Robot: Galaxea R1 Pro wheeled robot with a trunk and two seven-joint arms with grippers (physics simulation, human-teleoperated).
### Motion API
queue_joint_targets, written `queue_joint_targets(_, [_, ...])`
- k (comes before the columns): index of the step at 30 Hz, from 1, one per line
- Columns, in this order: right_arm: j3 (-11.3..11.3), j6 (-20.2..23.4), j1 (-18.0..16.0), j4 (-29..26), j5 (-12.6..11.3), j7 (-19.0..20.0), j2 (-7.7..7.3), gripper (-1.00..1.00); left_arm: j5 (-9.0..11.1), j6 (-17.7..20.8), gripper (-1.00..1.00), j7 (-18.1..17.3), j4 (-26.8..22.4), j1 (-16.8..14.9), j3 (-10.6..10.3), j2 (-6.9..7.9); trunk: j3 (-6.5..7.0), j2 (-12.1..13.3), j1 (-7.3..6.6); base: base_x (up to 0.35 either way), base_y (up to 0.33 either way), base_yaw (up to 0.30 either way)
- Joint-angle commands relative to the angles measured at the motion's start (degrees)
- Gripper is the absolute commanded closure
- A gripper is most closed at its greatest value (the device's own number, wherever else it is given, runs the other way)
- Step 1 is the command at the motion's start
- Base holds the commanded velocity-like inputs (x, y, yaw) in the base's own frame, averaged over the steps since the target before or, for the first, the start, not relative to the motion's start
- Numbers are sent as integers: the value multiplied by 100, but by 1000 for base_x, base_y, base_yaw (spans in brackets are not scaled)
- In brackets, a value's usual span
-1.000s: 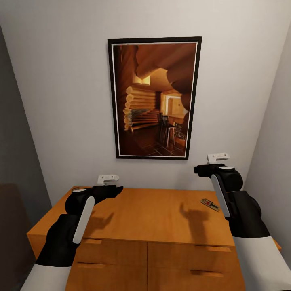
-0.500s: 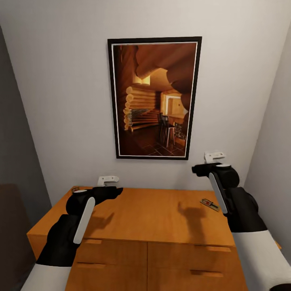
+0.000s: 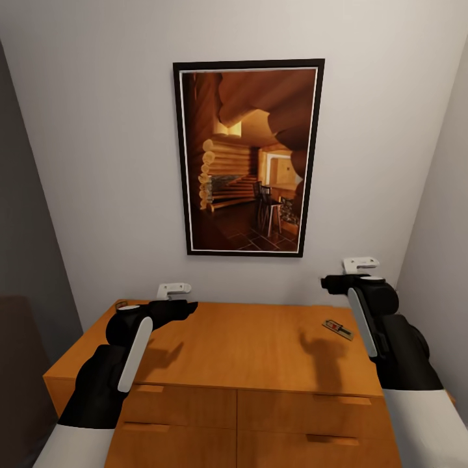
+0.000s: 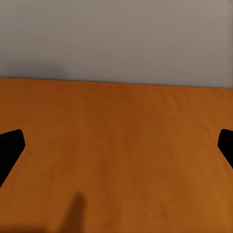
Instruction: Take the four mousetraps from the cabinet in the bathroom and place them on the bathroom floor. Make sure all four end up on the same floor surface, and ensure that at least two of them are either under or directly next to the same bathroom sink.
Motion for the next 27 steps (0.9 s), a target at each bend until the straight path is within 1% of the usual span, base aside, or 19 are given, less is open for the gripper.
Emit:
queue_joint_targets(1, [-15, 26, -3, 30, -24, -15, -39, -100, 37, 25, -100, 28, -4, -5, 0, -1, -8, -6, 1, 0, 0, 0])
queue_joint_targets(7, [-67, 26, -4, 222, -39, 107, -223, -100, 35, 25, -100, 28, -4, -5, 0, 0, -8, -6, 1, 0, 0, 0])
queue_joint_targets(17, [-44, 26, -319, 543, -8, 428, -546, -100, 43, 25, -100, 28, -4, -5, 0, -1, -8, -6, 1, 0, 0, 0])
queue_joint_targets(27, [277, 26, -641, 864, -2, 748, -867, -100, 43, 25, -100, 28, -4, -5, -4, -1, -8, -6, 1, 0, 0, 0])
